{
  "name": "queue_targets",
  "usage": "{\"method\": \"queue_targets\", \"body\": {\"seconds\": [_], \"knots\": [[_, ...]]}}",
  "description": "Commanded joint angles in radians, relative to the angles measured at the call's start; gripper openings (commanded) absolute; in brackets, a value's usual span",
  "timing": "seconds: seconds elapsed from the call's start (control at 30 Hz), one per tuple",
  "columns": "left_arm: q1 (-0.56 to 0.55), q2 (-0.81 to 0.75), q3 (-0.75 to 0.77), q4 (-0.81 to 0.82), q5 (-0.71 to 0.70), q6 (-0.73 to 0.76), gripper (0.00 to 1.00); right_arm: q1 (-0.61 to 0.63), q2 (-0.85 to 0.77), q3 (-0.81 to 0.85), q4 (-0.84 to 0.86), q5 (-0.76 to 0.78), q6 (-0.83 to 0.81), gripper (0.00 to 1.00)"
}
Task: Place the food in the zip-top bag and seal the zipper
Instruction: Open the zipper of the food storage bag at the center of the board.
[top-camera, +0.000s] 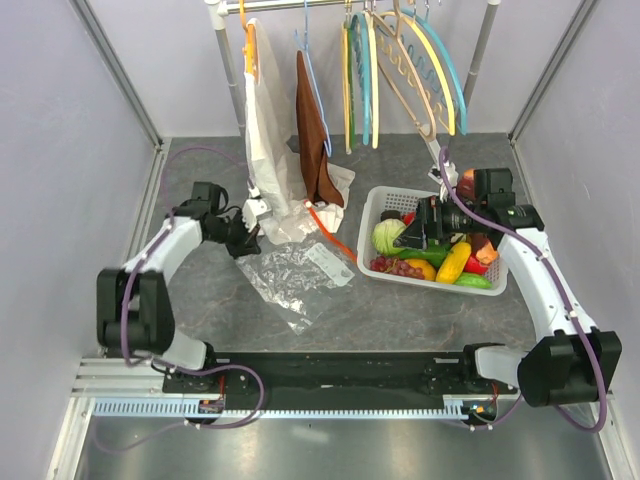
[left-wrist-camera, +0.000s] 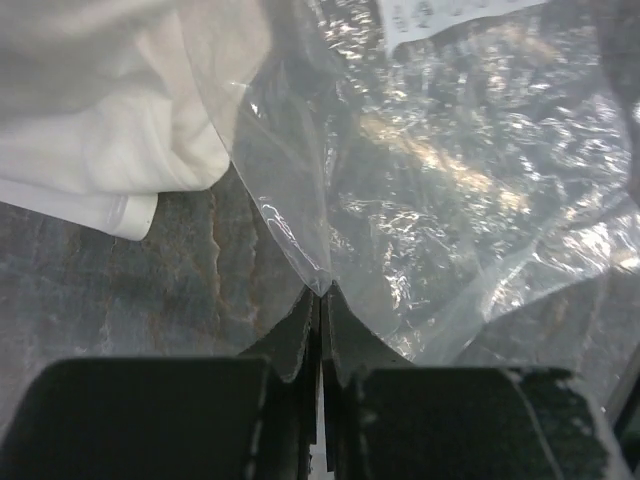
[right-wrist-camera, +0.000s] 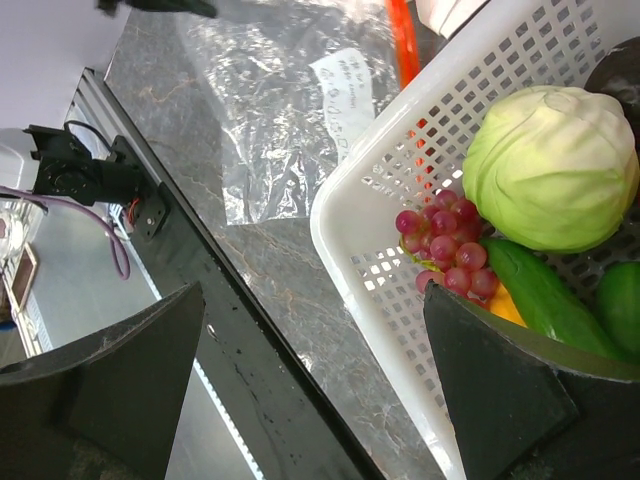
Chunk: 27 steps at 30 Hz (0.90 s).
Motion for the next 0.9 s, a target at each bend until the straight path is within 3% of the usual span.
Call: {"method": "queue_targets", "body": {"seconds": [0.0, 0.23, 0.43, 0.63, 0.87], "knots": [[0.002, -0.228, -0.044, -0.191, 0.103, 0.18, 0.02, 0.0, -0.04, -0.009, 0.053, -0.006, 0.012, 0.98], [0.001, -0.584, -0.064, -0.435, 0.182, 0.599, 0.02, 0.0, -0.123, -0.068, 0.102, -0.015, -0.093, 0.98], [0.001, -0.684, 0.001, -0.572, 0.293, 0.785, 0.02, -0.002, -0.164, -0.106, 0.144, -0.091, -0.212, 0.98], [0.001, -0.687, 0.093, -0.543, 0.383, 0.658, 0.02, 0.037, -0.157, -0.117, 0.171, -0.173, -0.177, 0.98], [0.001, -0.664, 0.095, -0.394, 0.469, 0.526, 0.02, 0.185, -0.195, -0.132, 0.319, -0.15, -0.017, 0.95]]}}
